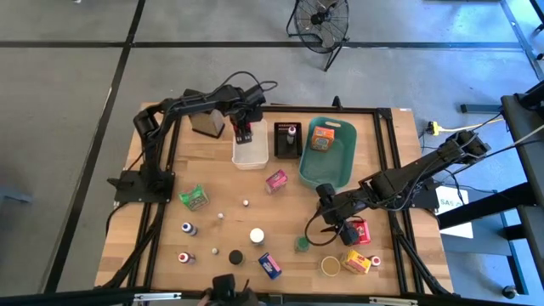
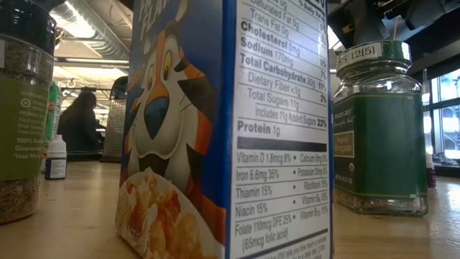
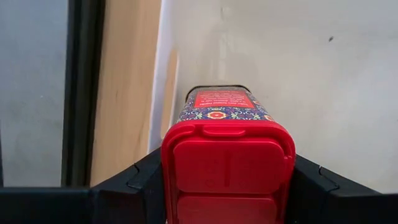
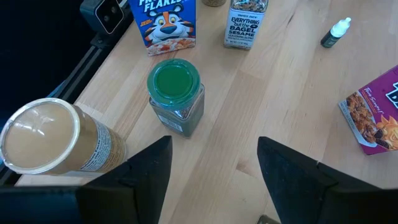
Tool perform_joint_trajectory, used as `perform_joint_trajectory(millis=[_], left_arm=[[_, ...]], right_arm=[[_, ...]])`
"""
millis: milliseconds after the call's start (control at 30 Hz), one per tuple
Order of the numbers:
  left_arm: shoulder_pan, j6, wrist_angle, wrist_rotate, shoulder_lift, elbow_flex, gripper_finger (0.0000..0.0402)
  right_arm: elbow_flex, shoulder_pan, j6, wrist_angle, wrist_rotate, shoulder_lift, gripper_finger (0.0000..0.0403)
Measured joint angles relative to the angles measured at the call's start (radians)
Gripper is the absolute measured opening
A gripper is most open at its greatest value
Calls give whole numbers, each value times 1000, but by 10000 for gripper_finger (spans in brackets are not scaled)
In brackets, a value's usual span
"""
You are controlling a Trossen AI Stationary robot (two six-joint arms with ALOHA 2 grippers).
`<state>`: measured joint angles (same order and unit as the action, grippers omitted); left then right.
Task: Pick & Place Kitchen Items
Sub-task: Put the red spice can into the white bin
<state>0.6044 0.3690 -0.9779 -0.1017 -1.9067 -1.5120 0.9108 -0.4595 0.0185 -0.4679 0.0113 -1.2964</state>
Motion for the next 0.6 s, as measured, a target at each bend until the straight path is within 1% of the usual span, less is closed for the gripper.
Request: perform_joint_trajectory(millis=[233,600], left_arm=[[2,19,11,-1,-39,-1,217],[6,20,16,-1,-41,0,222]], right_arm=[[0,0,0,-1,0,0,239],[0,0,0,-3,0,0,239]])
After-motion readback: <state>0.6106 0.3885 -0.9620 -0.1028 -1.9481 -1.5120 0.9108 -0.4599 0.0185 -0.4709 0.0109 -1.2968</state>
